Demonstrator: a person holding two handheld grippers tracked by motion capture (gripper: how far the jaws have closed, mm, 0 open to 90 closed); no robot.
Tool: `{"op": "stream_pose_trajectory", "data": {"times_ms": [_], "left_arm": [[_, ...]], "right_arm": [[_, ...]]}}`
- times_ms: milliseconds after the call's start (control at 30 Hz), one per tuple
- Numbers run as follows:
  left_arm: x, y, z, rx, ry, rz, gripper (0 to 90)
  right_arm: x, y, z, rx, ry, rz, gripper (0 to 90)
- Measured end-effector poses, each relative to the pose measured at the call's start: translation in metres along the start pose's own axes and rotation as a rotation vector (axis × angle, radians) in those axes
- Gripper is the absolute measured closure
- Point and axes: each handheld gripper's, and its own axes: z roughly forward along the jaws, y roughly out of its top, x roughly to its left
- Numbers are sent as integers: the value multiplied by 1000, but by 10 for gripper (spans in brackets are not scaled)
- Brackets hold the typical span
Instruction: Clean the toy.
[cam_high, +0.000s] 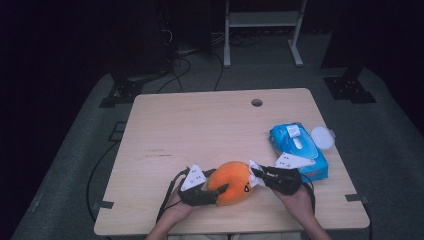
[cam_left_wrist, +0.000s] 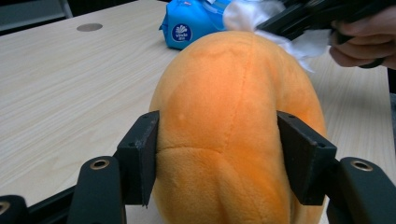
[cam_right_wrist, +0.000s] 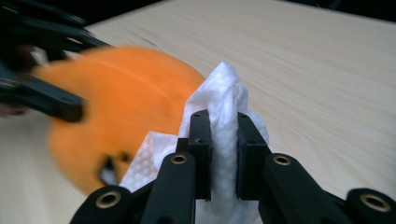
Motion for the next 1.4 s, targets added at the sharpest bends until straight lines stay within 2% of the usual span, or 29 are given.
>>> {"op": "stream_pose_trajectory", "data": {"times_ms": [33, 100, 200, 300, 367, 433, 567, 633, 733, 800, 833, 867, 967, 1000, 1033, 1100, 1133, 1200, 1267, 1300, 1333, 1400], "left_arm": [[0, 0, 0, -1, 0, 0, 369], [-1, 0, 0, 0, 1, 3, 368], [-5, 1, 1, -2, -2, 27, 366], [-13, 4, 4, -3, -6, 68, 365], [-19, 6, 6, -3, -7, 95, 364], [-22, 6, 6, -1, -6, 104, 361], [-20, 6, 5, -12, -26, 72, 337], [-17, 7, 4, -20, -33, 42, 278], [-14, 9, 5, -20, -31, -39, 169], [-14, 10, 9, -14, -29, -73, 154], [-14, 10, 10, -13, -21, -76, 161], [-15, 10, 10, -18, -14, -67, 211], [-19, 14, 11, -45, 27, 12, 353], [-21, 16, 12, -57, 42, 54, 385], [-22, 17, 13, -62, 55, 79, 399], [-24, 19, 15, -74, 96, 167, 410], [-24, 18, 15, -77, 109, 195, 409], [-20, 16, 15, -75, 95, 180, 394], [-15, 14, 13, -70, 70, 136, 344], [-13, 14, 12, -76, 53, 84, 296], [-13, 14, 12, -81, 44, 56, 256], [-11, 16, 10, -98, 17, -34, 193]], "right_arm": [[-3, -2, 1, 13, 0, 19, 789], [-4, -2, 1, 13, 3, 23, 789], [5, 7, -2, -29, 18, -2, 789], [17, 16, -6, -77, 68, -19, 788], [24, 19, -7, -81, 86, -45, 787], [25, 18, -6, -68, 73, -57, 787], [10, 11, -6, -44, 67, 6, 780], [4, 9, -5, -25, 79, 46, 780], [6, 9, -6, -12, 71, 27, 781], [8, 9, -6, -12, 77, 32, 781], [9, 10, -6, -15, 80, 37, 781], [9, 10, -5, -16, 79, 40, 782], [8, 11, -6, -17, 64, 44, 785], [8, 12, -6, -21, 59, 47, 785], [7, 13, -7, -27, 56, 48, 785], [6, 14, -6, -43, 53, 51, 787], [7, 15, -6, -49, 54, 51, 787], [12, 15, -3, -56, 66, 39, 787], [16, 16, -1, -51, 65, 17, 788], [16, 15, -1, -49, 72, 19, 790], [15, 15, 0, -47, 76, 19, 790], [15, 13, 0, -37, 73, 12, 791]]}}
